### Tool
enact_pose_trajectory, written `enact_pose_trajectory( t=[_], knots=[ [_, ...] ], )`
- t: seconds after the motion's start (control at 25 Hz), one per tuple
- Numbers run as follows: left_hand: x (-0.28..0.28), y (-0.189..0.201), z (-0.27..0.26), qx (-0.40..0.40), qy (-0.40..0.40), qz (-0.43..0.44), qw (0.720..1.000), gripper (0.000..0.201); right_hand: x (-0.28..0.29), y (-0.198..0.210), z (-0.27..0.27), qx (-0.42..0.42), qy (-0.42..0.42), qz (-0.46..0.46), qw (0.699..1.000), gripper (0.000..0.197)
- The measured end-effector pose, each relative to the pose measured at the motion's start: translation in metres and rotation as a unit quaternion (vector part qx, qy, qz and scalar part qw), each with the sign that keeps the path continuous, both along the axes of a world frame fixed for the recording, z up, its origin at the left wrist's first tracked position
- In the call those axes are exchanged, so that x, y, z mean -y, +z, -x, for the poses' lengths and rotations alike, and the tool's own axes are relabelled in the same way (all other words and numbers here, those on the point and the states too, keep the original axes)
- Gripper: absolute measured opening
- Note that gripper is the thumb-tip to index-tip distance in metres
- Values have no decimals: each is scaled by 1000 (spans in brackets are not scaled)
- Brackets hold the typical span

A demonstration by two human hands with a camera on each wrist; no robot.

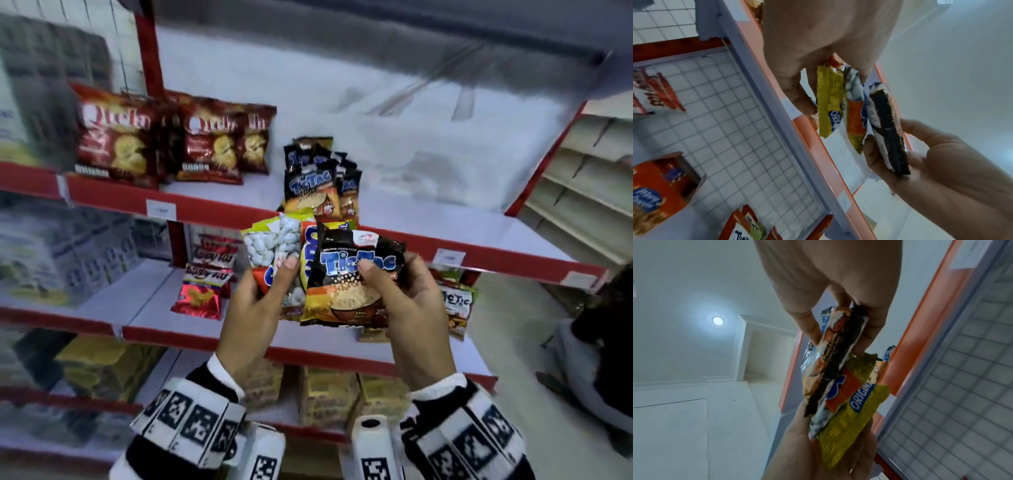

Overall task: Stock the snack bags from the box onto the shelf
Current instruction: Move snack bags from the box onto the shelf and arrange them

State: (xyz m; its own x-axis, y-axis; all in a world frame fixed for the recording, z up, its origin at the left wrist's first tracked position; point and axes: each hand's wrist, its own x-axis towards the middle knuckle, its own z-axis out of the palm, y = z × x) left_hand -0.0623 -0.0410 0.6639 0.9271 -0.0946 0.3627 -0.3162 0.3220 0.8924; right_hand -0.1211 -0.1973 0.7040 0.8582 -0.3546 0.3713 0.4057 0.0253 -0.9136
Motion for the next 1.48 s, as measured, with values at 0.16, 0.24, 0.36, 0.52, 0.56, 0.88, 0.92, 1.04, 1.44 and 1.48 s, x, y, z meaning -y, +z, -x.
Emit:
enact_pose_trajectory(
  t=[0.16,0.24,0.36,0.52,0.56,0.88,0.92,1.04,1.44,1.48],
  knots=[
    [-29,24,-18,33,37,6,999,34,3,47,-19,17,-22,30,999,7],
    [-51,35,-38,31,63,11,997,39,0,73,-38,34,-57,51,996,7],
    [-87,51,-71,40,76,5,996,24,-11,105,-76,54,-103,86,989,7],
    [-119,63,-109,42,46,2,998,29,-25,112,-130,10,-163,111,980,6],
    [-125,65,-118,41,41,-3,998,33,-27,108,-143,-12,-186,129,974,11],
    [-135,65,-162,39,-9,-13,999,35,-21,53,-178,-104,-268,208,935,27],
    [-128,67,-165,37,-14,-14,999,35,-18,51,-180,-102,-276,214,932,28],
    [-101,69,-169,22,-36,-14,999,34,-14,48,-187,-139,-285,232,919,33],
    [-23,77,-168,-5,-40,27,999,35,-4,34,-178,-114,-266,326,900,38],
    [-17,78,-169,-14,-34,38,999,39,-2,37,-181,-94,-270,324,902,35]
  ],
)
